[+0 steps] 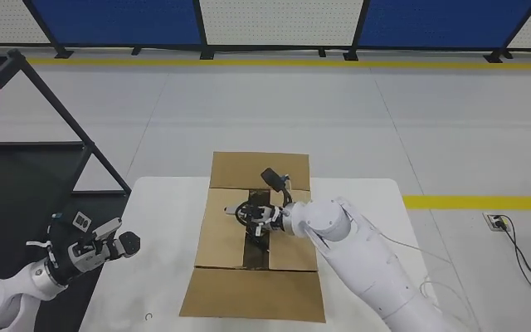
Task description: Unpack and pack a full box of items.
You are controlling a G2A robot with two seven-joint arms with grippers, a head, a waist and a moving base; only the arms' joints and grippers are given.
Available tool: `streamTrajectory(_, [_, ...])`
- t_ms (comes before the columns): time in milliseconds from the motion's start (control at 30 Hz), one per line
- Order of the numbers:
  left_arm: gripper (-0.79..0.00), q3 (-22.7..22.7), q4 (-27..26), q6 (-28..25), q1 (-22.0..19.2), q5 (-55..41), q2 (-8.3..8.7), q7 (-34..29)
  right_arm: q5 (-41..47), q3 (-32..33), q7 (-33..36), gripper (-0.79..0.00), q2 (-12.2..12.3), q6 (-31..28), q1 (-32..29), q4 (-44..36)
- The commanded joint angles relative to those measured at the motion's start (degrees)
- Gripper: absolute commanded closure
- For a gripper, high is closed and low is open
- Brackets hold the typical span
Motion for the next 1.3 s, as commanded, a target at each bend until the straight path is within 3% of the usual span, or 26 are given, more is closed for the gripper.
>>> streamTrajectory(0, [-0.785, 0.0, 0.0, 0.0, 0.0, 0.0, 0.00, 0.0, 1.0, -0.5, 0.5, -0.785, -0.5, -0.8, 0.8, 1.9])
streamTrajectory(333, [-0.785, -0.1, -2.0, 0.8, 2.2, 0.6, -0.09, 3.5, 9.9, 0.2, 0.9, -0.785, -2.8, -9.3, 2.4, 8.3])
streamTrajectory(667, [-0.785, -0.2, -2.5, 1.3, 3.4, -0.6, -0.07, 2.6, 18.6, 3.1, 5.3, -0.785, -3.6, -18.0, 2.7, 10.4])
streamTrajectory(800, [-0.785, 0.9, -3.2, 1.4, 3.2, -0.2, -0.11, 1.8, 20.7, 2.3, 3.2, -0.785, -4.7, -18.2, 3.0, 9.4])
streamTrajectory(933, [-0.785, 1.1, -3.4, 0.8, 3.0, 0.0, -0.17, 2.9, 20.9, -0.2, -3.2, -0.785, -6.6, -16.5, 4.2, 9.4])
streamTrajectory(1267, [-0.785, -5.4, -2.4, -1.7, 5.3, -7.8, -0.08, 4.4, 25.0, -6.7, -7.6, -0.785, -12.8, -15.7, 8.9, 16.4])
